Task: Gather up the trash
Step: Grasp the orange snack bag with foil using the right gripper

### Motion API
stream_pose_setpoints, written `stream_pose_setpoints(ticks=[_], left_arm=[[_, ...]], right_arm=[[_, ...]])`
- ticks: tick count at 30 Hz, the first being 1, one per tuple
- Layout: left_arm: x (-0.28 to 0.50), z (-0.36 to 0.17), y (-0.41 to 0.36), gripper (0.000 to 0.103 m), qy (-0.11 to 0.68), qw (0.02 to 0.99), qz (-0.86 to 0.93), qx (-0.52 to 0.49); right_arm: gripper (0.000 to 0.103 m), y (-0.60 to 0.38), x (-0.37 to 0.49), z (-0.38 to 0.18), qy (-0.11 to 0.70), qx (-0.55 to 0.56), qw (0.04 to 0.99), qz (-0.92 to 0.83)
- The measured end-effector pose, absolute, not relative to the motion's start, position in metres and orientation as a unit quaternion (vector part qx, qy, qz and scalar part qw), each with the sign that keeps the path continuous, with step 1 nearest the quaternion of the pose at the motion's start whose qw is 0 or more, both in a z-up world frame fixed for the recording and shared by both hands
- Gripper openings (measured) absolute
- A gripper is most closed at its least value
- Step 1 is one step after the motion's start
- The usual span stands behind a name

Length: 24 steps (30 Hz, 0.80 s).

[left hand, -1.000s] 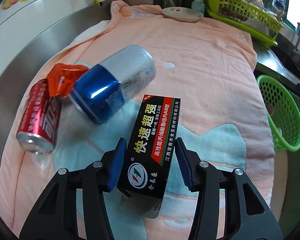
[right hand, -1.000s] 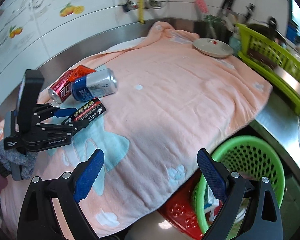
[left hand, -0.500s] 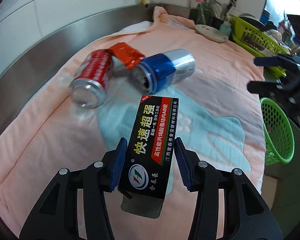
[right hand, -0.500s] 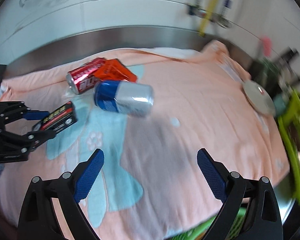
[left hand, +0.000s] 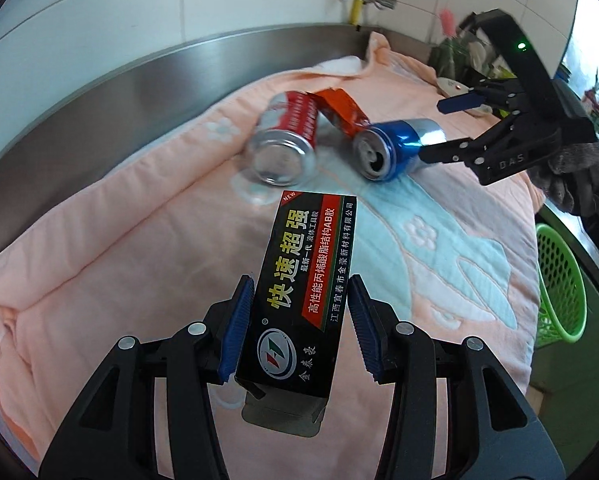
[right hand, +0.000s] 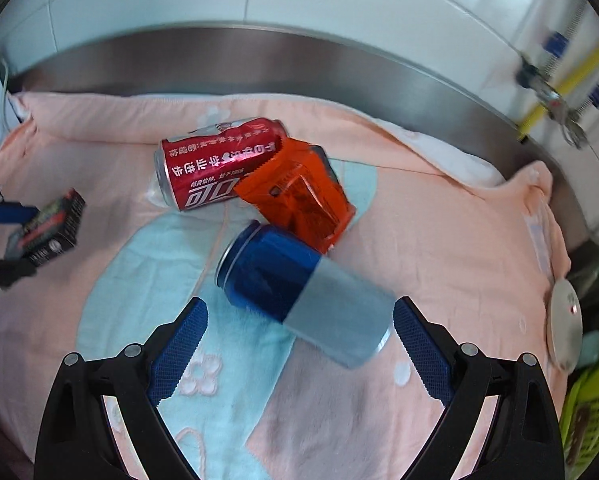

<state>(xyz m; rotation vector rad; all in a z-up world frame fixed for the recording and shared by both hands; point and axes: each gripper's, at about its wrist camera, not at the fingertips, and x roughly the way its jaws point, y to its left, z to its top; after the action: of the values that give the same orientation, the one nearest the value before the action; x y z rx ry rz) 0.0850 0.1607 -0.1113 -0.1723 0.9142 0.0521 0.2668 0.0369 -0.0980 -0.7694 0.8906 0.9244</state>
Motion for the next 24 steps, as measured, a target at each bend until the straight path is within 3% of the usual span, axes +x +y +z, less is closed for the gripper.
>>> stream_pose_setpoints(ticks=[10, 18, 24], left_arm=[[0.083, -0.117, 0.174, 0.048, 0.442, 0.89, 0.038, -0.104], [0.083, -0.116, 0.173, 0.048, 0.44, 0.891, 0.041, -0.107], [0.082, -0.116, 0.174, 0.048, 0.439, 0.891, 0.042, -0.11]], right_arm=[[0.091, 0.056, 0.323, -0.086, 0.472, -0.207, 0.743, 0.427], [0.091, 0.074, 0.369, -0.111, 0.555, -0.101, 0.728, 0.39], [0.08, 0.084, 0.387, -0.138, 0.616, -0.065, 0.703, 0.35]])
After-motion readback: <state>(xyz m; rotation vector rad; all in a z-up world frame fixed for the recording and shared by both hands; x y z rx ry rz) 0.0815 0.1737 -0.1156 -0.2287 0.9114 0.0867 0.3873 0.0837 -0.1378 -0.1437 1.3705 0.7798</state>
